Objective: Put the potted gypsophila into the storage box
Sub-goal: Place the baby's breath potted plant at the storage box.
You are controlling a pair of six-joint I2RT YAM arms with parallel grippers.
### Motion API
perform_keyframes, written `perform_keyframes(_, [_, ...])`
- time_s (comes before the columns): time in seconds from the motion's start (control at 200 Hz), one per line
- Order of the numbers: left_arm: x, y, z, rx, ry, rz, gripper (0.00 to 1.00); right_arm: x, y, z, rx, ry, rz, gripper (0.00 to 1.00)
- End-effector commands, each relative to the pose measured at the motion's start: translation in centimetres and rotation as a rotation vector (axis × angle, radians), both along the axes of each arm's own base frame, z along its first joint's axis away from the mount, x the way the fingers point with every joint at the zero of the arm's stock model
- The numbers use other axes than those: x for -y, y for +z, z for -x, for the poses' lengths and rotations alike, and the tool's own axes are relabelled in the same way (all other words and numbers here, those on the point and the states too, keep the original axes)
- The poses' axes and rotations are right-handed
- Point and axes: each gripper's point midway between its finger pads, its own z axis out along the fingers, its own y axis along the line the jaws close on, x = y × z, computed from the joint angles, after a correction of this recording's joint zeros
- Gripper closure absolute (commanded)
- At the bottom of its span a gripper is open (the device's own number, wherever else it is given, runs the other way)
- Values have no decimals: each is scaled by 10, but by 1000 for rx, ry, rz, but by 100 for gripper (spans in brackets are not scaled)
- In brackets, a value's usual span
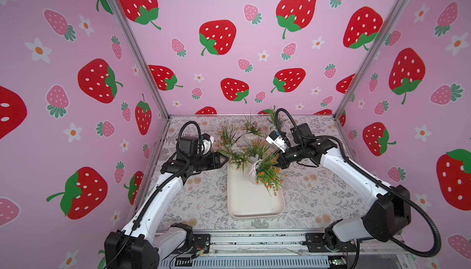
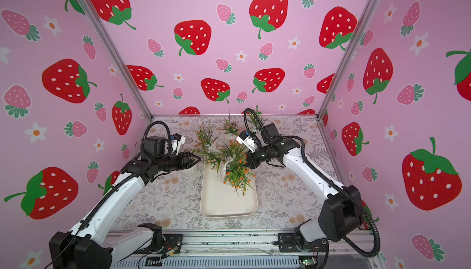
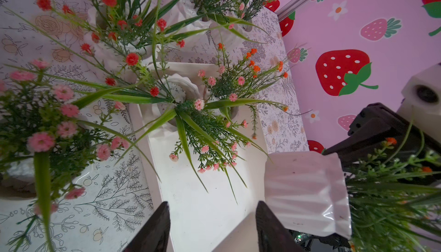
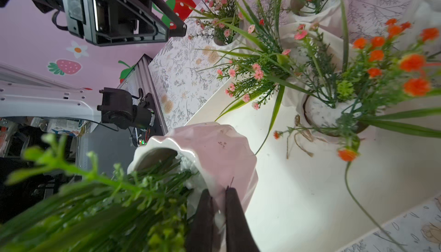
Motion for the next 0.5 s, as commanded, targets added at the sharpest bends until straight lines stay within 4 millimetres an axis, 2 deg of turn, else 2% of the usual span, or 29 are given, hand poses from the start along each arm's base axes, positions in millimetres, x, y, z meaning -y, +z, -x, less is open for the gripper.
perform_keyframes(0.0, [-1, 16, 0, 35, 0, 9, 41, -9, 0, 10, 46, 88, 36, 100])
perform_keyframes(0.115, [1, 15, 1, 23, -7, 17, 40, -14, -27, 21, 44, 130, 170, 100])
perform_keyframes(0.255, [1, 15, 0, 21, -1, 15, 41, -28, -54, 20, 49, 117, 271, 100])
perform_keyframes(0.35, [-1, 14, 0, 22, 6, 9, 41, -46, -60, 10, 93, 71, 276, 100])
perform_keyframes(0.495, [-2, 13, 1, 20, 12, 1, 41, -52, -68, -14, 146, -48, 317, 100])
